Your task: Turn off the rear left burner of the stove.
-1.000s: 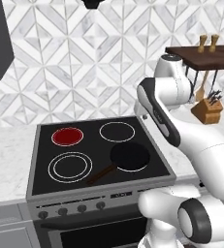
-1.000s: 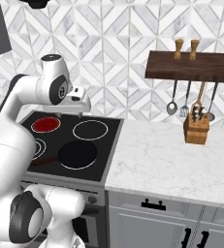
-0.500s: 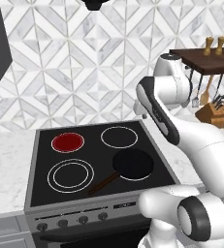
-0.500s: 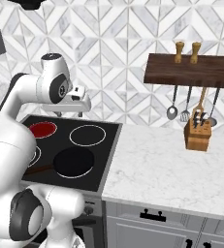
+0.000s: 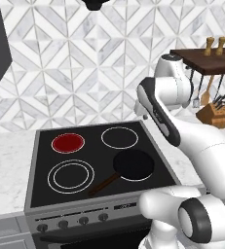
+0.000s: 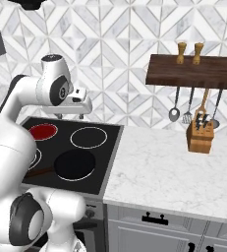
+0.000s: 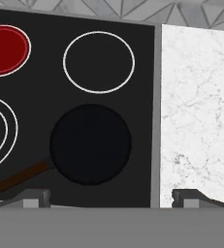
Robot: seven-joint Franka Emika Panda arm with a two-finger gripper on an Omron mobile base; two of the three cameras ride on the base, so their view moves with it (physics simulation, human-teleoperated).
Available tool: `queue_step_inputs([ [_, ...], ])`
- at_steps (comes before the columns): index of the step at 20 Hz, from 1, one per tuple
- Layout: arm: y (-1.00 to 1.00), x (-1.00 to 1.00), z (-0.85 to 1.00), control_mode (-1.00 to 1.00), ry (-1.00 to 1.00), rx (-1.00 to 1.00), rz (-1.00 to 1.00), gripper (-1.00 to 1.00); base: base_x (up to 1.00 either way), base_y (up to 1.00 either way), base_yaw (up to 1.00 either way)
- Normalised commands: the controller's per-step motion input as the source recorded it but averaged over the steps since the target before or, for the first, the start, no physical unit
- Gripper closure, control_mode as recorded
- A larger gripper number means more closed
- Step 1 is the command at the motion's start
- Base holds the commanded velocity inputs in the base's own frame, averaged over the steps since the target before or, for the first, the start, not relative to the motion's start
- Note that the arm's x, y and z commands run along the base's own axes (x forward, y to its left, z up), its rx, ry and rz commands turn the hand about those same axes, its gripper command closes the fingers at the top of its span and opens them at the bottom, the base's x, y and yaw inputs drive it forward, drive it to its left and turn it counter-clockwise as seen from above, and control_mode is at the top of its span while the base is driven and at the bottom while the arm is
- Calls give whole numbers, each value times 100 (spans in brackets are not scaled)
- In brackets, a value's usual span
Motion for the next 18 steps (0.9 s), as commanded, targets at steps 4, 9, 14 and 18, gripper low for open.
queue_step_inputs([
  [4, 0, 0, 0, 100, 0, 0, 0, -100, 0, 0, 0],
  [9, 51, -11, -6, -100, -1, -8, 2, -100, 0, 0, 0],
  [14, 100, -25, -20, -100, -1, -29, 12, -100, 0, 0, 0],
  [18, 100, -21, -38, -100, 0, -33, 13, -100, 0, 0, 0],
])
